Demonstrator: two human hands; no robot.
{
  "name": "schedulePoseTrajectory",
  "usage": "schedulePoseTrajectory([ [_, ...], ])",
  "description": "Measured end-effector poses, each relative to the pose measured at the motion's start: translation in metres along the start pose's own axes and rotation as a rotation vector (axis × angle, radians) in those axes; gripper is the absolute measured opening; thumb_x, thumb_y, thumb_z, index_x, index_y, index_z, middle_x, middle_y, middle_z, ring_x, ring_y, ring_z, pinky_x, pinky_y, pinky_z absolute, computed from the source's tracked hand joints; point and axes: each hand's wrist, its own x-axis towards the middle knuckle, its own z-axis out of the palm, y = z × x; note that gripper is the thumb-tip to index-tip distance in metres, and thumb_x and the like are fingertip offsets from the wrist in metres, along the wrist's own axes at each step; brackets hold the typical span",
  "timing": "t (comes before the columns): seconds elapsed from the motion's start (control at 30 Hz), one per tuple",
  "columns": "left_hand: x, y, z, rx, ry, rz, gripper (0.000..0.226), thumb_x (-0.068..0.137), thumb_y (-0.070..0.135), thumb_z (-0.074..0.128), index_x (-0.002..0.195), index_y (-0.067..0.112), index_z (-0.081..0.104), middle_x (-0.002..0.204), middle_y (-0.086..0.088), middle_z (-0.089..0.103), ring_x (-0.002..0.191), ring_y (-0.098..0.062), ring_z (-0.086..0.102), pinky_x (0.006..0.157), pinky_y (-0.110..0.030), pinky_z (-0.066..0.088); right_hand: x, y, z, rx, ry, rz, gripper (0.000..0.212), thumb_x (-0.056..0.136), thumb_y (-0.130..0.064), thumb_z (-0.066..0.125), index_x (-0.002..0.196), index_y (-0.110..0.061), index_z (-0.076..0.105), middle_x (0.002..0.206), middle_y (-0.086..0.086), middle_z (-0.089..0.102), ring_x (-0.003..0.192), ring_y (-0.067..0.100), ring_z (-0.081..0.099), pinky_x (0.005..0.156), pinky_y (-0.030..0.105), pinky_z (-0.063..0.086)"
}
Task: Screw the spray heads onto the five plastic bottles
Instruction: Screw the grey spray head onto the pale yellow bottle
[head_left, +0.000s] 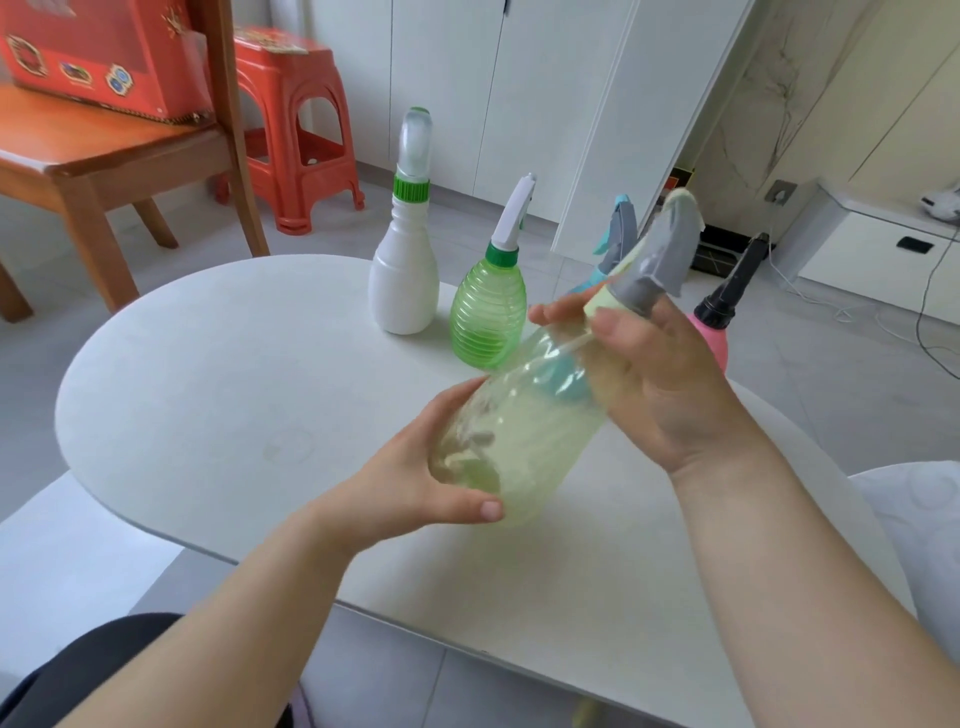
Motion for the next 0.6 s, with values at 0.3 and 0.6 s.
schedulePoseTrajectory([
  [0.3,-0.003,-0.012,0.019,0.115,0.197,-0.037,0.075,0.033,0.041,0.078,0.1,0.04,0.045,0.104,0.019,0.055,0.091,0.003,0.058,0.082,-0.016,0.049,0.003,-0.006,0.003,-0.172,0.045,0.115,0.019,0.065,-0.02,0.058,0.047,-0.026,0.063,0.051,-0.008,0.064,0.068,0.012,0.066,0.069,0.025,0.05],
  [0.6,-0.006,-0.019,0.028,0.276,0.386,0.047,0.082,0.047,0.016,0.088,0.109,0.04,0.038,0.106,0.024,0.049,0.088,0.021,0.05,0.071,0.003,0.037,0.001,0.015,0.02,-0.165,0.572,0.0,0.009,0.059,-0.024,0.057,0.051,-0.02,0.054,0.048,-0.009,0.067,0.058,0.002,0.062,0.087,0.036,0.046],
])
